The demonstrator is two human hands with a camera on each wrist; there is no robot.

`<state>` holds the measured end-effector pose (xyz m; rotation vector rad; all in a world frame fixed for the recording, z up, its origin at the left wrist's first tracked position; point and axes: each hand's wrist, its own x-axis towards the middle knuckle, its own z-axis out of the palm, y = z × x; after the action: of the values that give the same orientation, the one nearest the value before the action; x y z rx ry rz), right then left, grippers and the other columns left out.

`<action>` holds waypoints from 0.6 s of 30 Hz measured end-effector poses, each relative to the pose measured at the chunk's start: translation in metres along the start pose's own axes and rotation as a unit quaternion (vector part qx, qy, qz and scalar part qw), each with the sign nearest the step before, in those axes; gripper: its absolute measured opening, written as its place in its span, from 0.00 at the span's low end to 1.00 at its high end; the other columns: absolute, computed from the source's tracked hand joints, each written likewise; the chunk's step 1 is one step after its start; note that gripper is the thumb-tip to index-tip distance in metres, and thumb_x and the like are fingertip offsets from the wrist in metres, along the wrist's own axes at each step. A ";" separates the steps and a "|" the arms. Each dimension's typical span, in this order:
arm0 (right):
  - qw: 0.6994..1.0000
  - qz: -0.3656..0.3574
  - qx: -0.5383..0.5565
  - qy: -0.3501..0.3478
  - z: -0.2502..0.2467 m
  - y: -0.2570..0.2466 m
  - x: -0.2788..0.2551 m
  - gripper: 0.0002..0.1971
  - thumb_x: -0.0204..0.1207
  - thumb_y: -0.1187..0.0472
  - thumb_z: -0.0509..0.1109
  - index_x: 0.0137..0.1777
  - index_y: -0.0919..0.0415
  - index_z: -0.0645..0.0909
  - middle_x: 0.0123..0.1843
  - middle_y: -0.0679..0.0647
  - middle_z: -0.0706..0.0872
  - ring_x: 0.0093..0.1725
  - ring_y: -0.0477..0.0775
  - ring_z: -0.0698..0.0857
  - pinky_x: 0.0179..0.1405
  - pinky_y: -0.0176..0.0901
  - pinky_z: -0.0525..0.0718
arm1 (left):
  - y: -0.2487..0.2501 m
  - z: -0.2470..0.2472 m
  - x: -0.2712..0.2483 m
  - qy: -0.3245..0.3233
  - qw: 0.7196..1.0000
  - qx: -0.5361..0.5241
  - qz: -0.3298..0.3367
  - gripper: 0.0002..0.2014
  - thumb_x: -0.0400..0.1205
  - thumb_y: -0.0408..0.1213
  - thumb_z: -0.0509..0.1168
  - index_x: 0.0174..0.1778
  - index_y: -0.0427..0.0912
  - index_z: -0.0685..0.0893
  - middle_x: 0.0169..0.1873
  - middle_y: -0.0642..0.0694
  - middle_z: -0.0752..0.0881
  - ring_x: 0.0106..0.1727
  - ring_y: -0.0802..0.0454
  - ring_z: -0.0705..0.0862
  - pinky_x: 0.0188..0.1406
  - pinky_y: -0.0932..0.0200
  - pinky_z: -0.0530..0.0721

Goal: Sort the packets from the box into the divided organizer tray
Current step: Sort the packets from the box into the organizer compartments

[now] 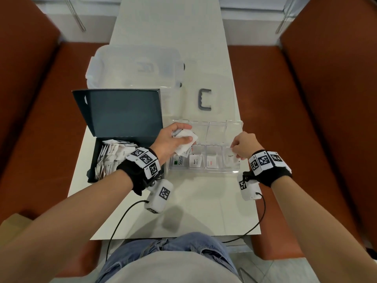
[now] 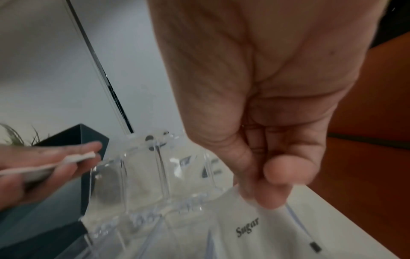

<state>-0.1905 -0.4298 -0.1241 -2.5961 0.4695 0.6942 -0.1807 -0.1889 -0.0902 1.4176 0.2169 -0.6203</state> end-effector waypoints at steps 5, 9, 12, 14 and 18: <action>0.998 -0.016 -0.056 -0.002 0.015 0.001 -0.001 0.11 0.79 0.68 0.60 0.55 0.62 0.83 0.52 0.58 0.79 0.49 0.63 0.85 0.49 0.50 0.85 | 0.000 0.004 0.001 0.001 1.000 0.005 -0.005 0.19 0.78 0.19 0.68 0.65 0.33 0.80 0.65 0.30 0.81 0.51 0.35 0.88 0.43 0.52 0.90; 0.992 -0.040 -0.122 0.016 0.022 0.007 -0.001 0.10 0.78 0.65 0.59 0.52 0.55 0.80 0.50 0.55 0.84 0.45 0.58 0.83 0.41 0.44 0.76 | -0.001 0.004 0.002 0.006 1.000 0.002 -0.013 0.20 0.78 0.19 0.68 0.66 0.33 0.80 0.65 0.31 0.80 0.54 0.33 0.88 0.47 0.50 0.89; 0.985 -0.061 -0.159 0.037 0.027 0.012 0.001 0.09 0.79 0.64 0.59 0.51 0.53 0.80 0.49 0.53 0.86 0.44 0.58 0.86 0.39 0.43 0.75 | -0.002 0.004 0.003 0.004 1.000 -0.001 -0.015 0.19 0.78 0.19 0.68 0.65 0.34 0.81 0.65 0.31 0.81 0.52 0.35 0.88 0.46 0.50 0.90; 0.983 -0.069 -0.165 0.036 0.027 0.015 0.003 0.09 0.80 0.63 0.61 0.54 0.52 0.80 0.51 0.52 0.87 0.46 0.57 0.87 0.40 0.42 0.76 | -0.003 0.005 0.003 0.005 1.000 0.000 -0.016 0.19 0.78 0.19 0.68 0.64 0.34 0.81 0.65 0.32 0.81 0.50 0.36 0.89 0.45 0.51 0.90; 0.980 -0.086 -0.177 0.019 0.027 0.021 0.006 0.17 0.80 0.62 0.66 0.67 0.48 0.78 0.63 0.52 0.85 0.57 0.59 0.86 0.50 0.48 0.81 | -0.004 0.005 0.005 0.001 1.000 0.009 -0.020 0.19 0.78 0.20 0.69 0.65 0.35 0.81 0.65 0.32 0.81 0.55 0.33 0.88 0.54 0.42 0.88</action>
<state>-0.2052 -0.4366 -0.1553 -2.9415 0.1371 0.7264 -0.1801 -0.1954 -0.0948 1.4337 0.2423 -0.6553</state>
